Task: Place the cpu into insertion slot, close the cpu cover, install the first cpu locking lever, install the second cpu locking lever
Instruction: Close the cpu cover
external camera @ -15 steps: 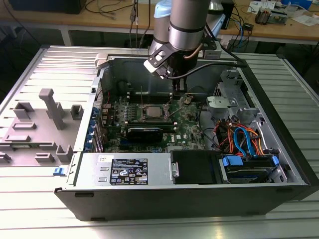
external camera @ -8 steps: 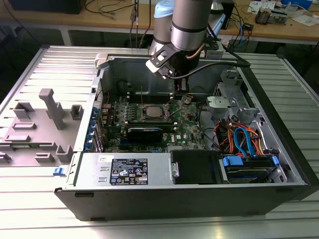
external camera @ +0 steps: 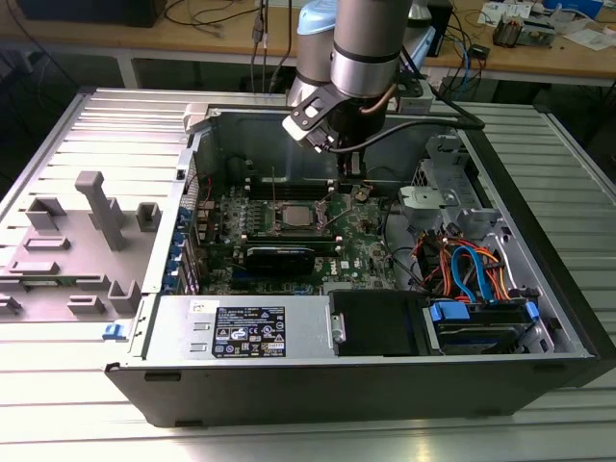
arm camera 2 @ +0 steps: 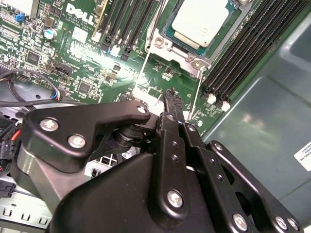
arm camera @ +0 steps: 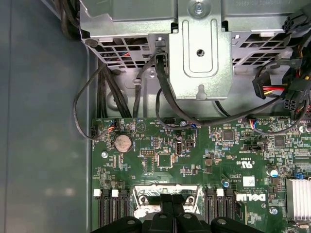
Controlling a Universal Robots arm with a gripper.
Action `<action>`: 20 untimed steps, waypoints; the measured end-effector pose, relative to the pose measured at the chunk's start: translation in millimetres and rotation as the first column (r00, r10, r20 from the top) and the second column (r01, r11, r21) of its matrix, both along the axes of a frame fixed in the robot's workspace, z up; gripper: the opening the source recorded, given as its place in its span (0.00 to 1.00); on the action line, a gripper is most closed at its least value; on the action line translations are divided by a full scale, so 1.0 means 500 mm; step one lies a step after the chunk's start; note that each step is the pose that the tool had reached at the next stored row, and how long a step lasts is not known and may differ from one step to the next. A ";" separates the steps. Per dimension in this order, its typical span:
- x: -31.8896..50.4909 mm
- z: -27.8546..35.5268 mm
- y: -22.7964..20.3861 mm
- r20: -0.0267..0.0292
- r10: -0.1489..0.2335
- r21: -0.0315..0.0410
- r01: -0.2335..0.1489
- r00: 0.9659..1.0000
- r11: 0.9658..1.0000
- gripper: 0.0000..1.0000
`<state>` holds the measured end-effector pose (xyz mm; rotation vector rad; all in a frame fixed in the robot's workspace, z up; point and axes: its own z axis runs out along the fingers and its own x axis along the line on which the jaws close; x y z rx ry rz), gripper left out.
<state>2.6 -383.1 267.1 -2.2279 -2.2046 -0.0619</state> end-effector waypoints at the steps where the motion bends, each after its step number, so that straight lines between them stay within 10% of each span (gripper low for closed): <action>1: 0.000 0.000 -0.0001 0.000 0.000 0.000 0.000 1.000 1.000 0.11; 20: 0.006 -0.002 -0.0003 0.000 0.000 0.000 0.000 1.000 1.000 0.11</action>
